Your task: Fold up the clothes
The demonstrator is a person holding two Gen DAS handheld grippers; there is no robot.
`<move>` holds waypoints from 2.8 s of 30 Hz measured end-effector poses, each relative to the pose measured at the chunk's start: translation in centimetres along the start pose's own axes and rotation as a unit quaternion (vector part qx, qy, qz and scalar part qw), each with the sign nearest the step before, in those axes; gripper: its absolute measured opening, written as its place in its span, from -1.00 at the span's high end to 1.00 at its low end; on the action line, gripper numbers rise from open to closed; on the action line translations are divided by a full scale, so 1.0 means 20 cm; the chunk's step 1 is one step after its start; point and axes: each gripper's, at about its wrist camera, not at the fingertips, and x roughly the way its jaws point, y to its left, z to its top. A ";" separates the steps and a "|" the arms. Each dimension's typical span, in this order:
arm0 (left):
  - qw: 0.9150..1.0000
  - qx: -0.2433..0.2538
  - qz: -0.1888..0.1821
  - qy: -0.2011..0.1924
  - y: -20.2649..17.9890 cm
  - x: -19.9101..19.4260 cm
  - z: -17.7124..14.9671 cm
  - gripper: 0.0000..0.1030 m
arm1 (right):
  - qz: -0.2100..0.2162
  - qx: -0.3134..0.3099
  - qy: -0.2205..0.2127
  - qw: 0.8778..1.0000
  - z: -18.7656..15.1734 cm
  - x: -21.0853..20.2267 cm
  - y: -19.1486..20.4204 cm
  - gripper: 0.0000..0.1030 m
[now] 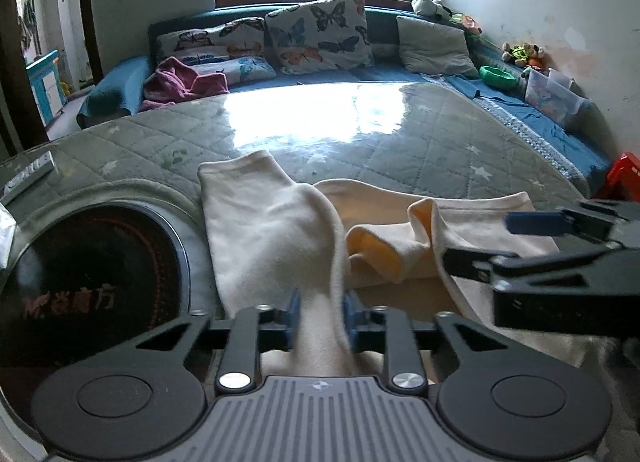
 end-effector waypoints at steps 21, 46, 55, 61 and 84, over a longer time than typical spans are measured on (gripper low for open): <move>1.000 0.004 -0.023 0.000 -0.03 0.03 0.03 0.60 | 0.080 -0.002 0.017 0.997 0.05 0.14 0.01 0.54; 0.996 -0.070 0.005 -0.062 0.30 -0.45 -0.21 0.94 | -0.086 0.091 -0.096 0.988 -0.32 -0.69 -0.37 0.87; 0.996 -0.066 -0.011 -0.060 0.22 -0.45 -0.19 0.67 | -0.134 0.148 -0.082 0.976 -0.60 -0.83 -0.42 0.87; 0.997 -0.043 -0.003 -0.059 0.11 -0.33 -0.11 0.12 | -0.154 0.194 -0.059 0.967 -0.77 -0.87 -0.46 0.74; 0.999 0.003 0.024 -0.026 0.05 -0.06 -0.07 0.82 | -0.265 0.111 -0.017 0.958 -0.75 -0.76 -0.52 -0.33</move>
